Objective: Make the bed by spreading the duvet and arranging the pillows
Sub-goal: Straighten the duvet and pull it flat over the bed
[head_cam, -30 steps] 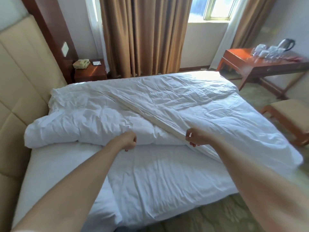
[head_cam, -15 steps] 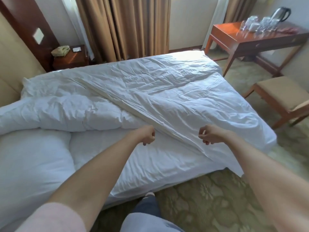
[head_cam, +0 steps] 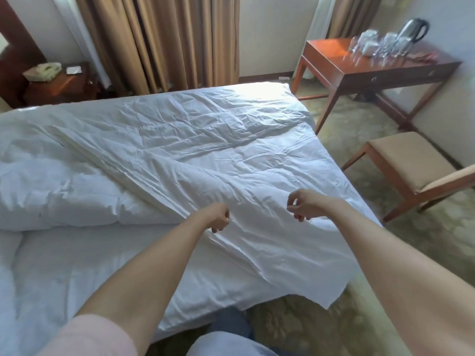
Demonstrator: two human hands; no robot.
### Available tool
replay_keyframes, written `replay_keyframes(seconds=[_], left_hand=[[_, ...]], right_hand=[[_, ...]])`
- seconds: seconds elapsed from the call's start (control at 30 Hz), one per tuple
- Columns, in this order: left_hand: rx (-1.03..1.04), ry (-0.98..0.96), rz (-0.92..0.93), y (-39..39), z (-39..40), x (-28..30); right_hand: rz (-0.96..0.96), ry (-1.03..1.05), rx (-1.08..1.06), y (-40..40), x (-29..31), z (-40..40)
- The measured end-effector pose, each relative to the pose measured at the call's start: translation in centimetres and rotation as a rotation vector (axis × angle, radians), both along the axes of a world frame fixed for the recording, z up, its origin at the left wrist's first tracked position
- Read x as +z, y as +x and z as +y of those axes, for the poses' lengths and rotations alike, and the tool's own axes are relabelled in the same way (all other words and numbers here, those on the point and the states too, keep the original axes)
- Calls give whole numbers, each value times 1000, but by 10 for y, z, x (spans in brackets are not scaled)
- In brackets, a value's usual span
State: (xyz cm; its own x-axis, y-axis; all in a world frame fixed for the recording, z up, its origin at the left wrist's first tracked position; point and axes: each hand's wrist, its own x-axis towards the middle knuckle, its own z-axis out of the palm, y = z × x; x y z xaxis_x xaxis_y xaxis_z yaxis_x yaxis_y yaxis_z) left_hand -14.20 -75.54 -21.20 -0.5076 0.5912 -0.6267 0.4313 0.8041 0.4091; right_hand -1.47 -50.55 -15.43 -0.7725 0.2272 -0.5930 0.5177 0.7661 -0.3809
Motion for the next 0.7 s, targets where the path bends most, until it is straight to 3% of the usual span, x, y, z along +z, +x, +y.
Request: replay_keyframes(seconds=[0.13, 0.3, 0.47, 0.7], left_hand=[[34, 29, 12, 0, 60, 9], [217, 26, -2, -6, 98, 3], [523, 71, -24, 35, 126, -32], [1000, 57, -103, 156, 177, -96]], right_hand=[[-3, 15, -16, -10, 5, 69], [-41, -10, 84, -38, -6, 127], [-59, -3, 341, -71, -36, 171], [-10, 34, 740, -78, -102, 182]])
